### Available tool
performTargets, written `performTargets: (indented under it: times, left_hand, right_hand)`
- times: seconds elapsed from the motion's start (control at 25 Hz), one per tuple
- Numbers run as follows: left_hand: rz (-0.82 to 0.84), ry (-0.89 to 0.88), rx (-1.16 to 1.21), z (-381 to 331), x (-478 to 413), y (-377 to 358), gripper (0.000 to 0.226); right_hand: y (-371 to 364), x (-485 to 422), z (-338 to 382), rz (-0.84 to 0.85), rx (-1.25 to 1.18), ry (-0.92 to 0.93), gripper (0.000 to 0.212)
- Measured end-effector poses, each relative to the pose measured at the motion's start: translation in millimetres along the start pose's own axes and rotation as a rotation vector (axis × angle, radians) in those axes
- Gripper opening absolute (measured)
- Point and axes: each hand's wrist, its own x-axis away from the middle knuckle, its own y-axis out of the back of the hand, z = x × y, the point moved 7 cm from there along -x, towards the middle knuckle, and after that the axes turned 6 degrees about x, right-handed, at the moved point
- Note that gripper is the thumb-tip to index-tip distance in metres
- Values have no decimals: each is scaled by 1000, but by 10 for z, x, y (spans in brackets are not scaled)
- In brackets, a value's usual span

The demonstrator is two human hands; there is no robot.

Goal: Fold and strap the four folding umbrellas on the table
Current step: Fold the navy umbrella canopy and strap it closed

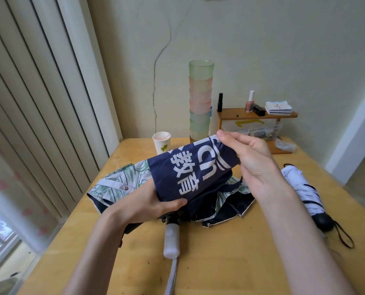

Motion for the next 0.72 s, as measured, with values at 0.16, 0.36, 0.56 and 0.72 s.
performTargets:
  times: [0.16,0.36,0.56,0.72]
  left_hand:
    - [-12,33,1,-8,8,-2,48]
    - [35,49,4,-57,22,-61,49]
    - [-12,70,154,-59,92,62,33]
    - [-90,121,298,-75,113,114,16]
  right_hand:
    - [8,11,3,-40,7,5,25]
    - [67,24,31,-92,46,58,28]
    - [59,15,114,186,67,134,38]
    - [-54,51,152,275,252,267,39]
